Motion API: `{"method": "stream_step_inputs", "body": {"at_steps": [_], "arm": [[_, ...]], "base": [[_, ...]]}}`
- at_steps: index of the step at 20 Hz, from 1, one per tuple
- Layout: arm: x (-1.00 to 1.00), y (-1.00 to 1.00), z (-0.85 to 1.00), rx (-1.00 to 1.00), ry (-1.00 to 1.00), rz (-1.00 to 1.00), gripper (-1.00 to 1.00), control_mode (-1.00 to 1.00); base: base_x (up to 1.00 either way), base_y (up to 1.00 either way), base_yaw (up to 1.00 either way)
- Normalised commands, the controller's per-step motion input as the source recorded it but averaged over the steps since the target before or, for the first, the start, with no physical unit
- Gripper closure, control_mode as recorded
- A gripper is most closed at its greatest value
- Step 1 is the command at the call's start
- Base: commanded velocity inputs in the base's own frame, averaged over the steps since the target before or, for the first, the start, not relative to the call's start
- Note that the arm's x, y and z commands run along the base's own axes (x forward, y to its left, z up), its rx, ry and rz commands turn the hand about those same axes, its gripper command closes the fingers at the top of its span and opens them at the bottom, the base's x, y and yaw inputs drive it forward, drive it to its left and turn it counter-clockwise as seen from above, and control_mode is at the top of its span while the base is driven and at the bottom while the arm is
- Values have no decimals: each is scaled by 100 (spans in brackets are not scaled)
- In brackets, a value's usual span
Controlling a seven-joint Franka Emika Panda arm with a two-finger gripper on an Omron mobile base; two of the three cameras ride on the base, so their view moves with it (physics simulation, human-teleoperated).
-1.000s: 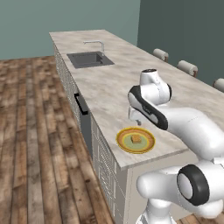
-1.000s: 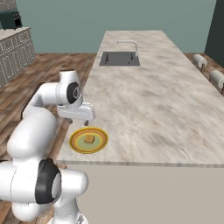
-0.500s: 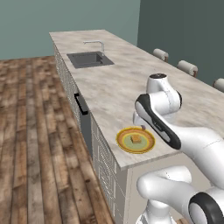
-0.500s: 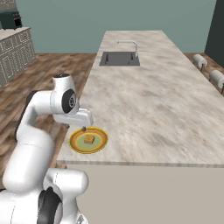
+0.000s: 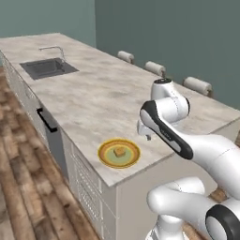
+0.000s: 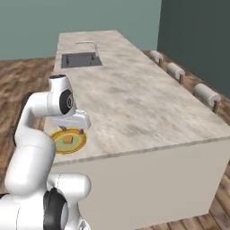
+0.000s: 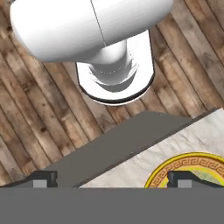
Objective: Take the baked cake out of the oven and place it on the plate for cooling. Then close the oven door.
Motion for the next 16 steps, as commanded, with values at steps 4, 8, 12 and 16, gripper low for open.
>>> {"method": "stream_step_inputs", "body": {"at_steps": [4,8,12,16], "arm": [[0,0,0,0,0,0,-100,100],[0,0,0,0,0,0,-100,100],[0,0,0,0,0,0,-100,100],[0,0,0,0,0,0,-100,100]], "base": [[-16,-28,-68],[0,-10,-69],[6,-1,-67],[30,-3,-63]]}}
